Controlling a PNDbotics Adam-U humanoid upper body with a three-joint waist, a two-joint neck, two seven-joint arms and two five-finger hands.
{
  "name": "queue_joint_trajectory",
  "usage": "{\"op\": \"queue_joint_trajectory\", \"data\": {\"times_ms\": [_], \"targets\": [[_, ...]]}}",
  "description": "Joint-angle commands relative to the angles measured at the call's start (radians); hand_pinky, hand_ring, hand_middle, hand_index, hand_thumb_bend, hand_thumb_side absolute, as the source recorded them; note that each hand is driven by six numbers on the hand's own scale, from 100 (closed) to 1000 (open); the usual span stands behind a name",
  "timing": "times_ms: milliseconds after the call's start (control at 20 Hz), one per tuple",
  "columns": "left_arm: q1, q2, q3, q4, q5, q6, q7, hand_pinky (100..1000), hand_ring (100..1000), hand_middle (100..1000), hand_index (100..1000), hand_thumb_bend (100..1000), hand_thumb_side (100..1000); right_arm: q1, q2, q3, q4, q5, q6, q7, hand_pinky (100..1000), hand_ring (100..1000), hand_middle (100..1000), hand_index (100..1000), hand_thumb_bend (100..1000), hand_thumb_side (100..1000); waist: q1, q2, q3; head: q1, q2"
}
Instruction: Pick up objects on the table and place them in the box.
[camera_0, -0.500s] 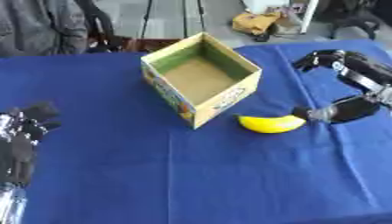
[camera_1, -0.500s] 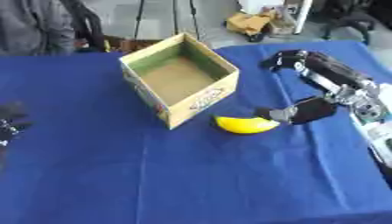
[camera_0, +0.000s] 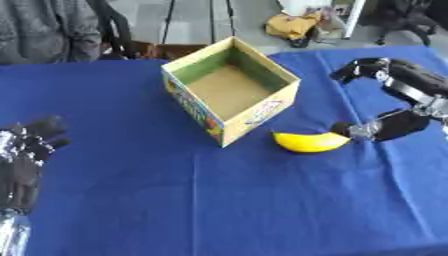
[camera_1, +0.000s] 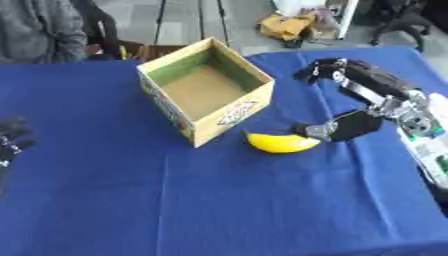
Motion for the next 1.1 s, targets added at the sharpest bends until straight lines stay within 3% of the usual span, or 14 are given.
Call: {"op": "queue_joint_trajectory", "data": {"times_ms": [50,500,1100], "targets": [[-0.010,0.018,0.002,-0.012,-0.002,-0.001,-0.001,761,783,755,672,438,1000,-0.021,-0.016,0.007,0.014,-0.008,-0.005,0.012,796,726,739,857,510,600,-0.002,-0.013,0.000,-0.007,0.002],[-0.010,0.017,-0.001,-0.011,0.000,-0.001,-0.005,760,783,755,672,437,1000,-0.067,0.008,0.074,0.156,0.013,-0.019,0.094,786,703,707,821,501,580,0.004,-0.018,0.001,-0.014,0.003],[-0.011,0.016,-0.005,-0.009,0.000,-0.001,-0.009,760,783,755,672,437,1000,-0.126,0.059,0.135,0.307,0.134,-0.081,0.148,778,725,718,823,516,585,0.010,-0.018,0.005,-0.021,0.005]]}}
